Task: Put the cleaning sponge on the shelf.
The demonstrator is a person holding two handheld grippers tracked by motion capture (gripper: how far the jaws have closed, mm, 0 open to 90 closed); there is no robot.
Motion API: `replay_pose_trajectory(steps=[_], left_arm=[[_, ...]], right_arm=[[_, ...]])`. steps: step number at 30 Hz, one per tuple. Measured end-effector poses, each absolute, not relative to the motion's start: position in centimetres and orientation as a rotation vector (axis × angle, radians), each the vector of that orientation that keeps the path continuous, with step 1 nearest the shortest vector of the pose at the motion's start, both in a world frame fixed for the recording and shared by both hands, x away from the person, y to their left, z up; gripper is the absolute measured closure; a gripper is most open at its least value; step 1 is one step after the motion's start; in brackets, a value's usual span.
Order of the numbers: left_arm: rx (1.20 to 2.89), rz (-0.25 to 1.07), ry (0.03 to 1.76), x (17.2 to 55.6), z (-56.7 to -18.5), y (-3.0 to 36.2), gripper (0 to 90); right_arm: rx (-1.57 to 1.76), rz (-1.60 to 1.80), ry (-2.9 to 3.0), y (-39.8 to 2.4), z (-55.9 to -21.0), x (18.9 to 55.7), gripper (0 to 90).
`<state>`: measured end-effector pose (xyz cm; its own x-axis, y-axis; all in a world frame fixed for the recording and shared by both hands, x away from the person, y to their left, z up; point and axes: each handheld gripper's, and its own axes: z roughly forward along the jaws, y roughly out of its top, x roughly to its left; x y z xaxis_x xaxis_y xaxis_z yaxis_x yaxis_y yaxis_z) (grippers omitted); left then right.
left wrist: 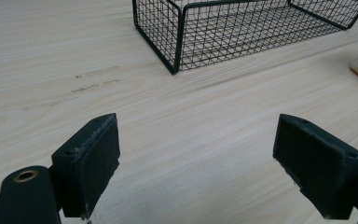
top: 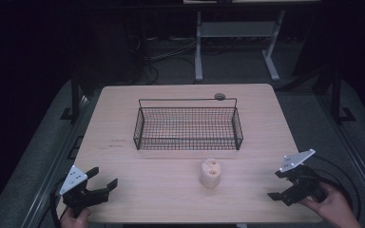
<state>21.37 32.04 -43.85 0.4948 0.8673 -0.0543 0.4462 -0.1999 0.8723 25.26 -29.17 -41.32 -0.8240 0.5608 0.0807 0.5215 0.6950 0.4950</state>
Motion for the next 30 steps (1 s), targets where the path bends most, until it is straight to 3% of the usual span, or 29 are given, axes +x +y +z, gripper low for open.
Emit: replay_pose_trajectory(steps=[30], left_arm=[[1.836, 0.589, 1.098, 21.2, -43.8, 32.1, 13.8]], right_arm=[[0.705, 0.718, 2.885, -25.9, -38.9, 27.1, 14.8]])
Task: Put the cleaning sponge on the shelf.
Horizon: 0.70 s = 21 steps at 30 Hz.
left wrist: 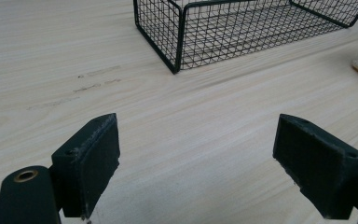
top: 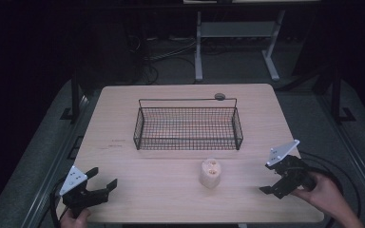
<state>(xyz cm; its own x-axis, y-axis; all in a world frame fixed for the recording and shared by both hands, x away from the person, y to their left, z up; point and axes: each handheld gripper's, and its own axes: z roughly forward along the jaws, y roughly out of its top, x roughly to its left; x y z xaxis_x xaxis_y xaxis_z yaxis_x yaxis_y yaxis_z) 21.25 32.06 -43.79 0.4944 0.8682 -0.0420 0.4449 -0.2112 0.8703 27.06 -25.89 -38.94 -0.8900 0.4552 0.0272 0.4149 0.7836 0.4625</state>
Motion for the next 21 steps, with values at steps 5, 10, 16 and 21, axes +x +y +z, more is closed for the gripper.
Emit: replay_pose_trajectory(steps=[5, 10, 16, 21], left_arm=[[1.838, 0.584, 1.096, 21.3, -43.8, 31.9, 13.8], [1.84, 0.591, 1.092, 21.3, -43.7, 31.8, 13.8], [1.833, 0.592, 1.095, 21.3, -43.7, 32.0, 13.8], [1.831, 0.597, 1.086, 21.3, -43.7, 32.0, 13.8]], right_arm=[[0.674, 0.714, 2.906, -25.0, -38.6, 27.6, 14.9], [0.618, 0.716, 2.931, -23.8, -38.0, 28.1, 14.8], [0.545, 0.714, 2.972, -22.2, -37.6, 28.8, 15.2], [0.537, 0.701, 2.987, -21.5, -37.6, 29.1, 15.2]])
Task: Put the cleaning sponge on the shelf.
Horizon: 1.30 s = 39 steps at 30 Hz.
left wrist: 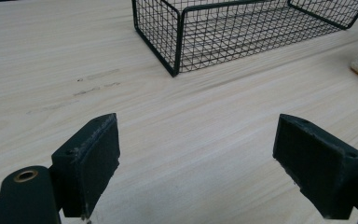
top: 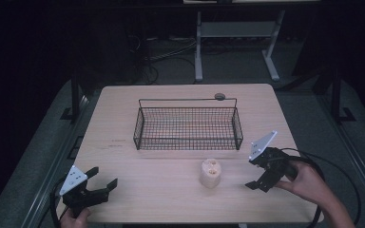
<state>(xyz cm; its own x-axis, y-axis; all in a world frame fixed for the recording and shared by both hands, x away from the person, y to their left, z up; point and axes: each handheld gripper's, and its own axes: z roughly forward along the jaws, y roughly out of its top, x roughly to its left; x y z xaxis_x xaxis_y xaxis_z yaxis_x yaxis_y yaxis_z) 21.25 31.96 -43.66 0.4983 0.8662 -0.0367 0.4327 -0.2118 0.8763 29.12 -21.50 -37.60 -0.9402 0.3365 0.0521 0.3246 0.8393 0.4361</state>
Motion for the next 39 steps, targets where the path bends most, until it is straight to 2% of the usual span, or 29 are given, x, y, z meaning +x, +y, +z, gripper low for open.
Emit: replay_pose_trajectory(steps=[39], left_arm=[[1.827, 0.601, 1.087, 21.3, -43.5, 31.9, 13.8]], right_arm=[[0.276, 0.576, 3.069, -11.7, -36.3, 31.6, 15.2]])
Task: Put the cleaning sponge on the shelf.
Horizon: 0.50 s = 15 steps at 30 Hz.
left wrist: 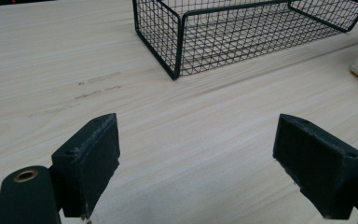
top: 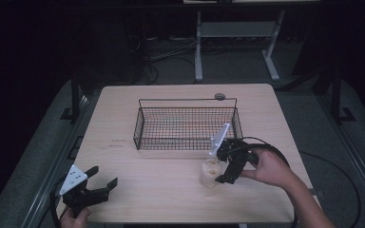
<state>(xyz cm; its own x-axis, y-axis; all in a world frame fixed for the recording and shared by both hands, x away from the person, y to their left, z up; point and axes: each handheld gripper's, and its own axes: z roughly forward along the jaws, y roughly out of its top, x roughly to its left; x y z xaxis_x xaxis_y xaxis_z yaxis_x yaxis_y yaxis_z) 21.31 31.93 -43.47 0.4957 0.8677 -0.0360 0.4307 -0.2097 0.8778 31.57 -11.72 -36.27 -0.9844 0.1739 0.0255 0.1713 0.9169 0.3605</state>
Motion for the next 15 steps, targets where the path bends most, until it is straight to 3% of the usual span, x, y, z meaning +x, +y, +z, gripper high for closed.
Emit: replay_pose_trajectory(steps=[15], left_arm=[[1.827, 0.601, 1.088, 21.3, -43.5, 31.9, 13.8]], right_arm=[[0.258, 0.452, 3.108, -9.6, -37.9, 33.0, 18.0]])
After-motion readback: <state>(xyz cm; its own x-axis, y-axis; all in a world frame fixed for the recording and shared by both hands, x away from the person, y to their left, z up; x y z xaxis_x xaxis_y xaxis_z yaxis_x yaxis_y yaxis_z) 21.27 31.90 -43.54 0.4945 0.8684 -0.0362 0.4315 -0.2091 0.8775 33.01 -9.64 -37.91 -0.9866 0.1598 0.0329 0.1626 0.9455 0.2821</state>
